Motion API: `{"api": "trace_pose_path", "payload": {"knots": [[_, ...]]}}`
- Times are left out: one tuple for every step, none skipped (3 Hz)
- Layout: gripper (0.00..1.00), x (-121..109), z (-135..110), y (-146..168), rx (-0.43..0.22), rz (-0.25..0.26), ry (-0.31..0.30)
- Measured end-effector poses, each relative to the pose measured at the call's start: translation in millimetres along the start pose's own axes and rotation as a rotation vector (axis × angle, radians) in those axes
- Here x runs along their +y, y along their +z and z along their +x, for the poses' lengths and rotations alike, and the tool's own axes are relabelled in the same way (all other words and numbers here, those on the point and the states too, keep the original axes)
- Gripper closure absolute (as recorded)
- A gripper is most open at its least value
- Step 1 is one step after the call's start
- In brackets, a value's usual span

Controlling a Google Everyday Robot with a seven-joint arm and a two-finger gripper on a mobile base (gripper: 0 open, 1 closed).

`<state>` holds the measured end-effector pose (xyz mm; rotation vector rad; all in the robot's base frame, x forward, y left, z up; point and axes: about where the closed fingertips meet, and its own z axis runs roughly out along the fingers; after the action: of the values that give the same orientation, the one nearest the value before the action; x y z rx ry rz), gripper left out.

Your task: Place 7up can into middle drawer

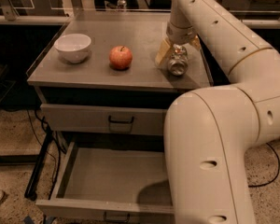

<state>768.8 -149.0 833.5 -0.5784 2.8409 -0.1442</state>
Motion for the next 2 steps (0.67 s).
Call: {"api": "trace_pose_path", "payload": {"knots": [[0.39, 0.0, 0.0, 0.0, 0.0, 0.0, 0.0], [0.63, 0.0, 0.0, 0.0, 0.0, 0.0, 0.0]]}}
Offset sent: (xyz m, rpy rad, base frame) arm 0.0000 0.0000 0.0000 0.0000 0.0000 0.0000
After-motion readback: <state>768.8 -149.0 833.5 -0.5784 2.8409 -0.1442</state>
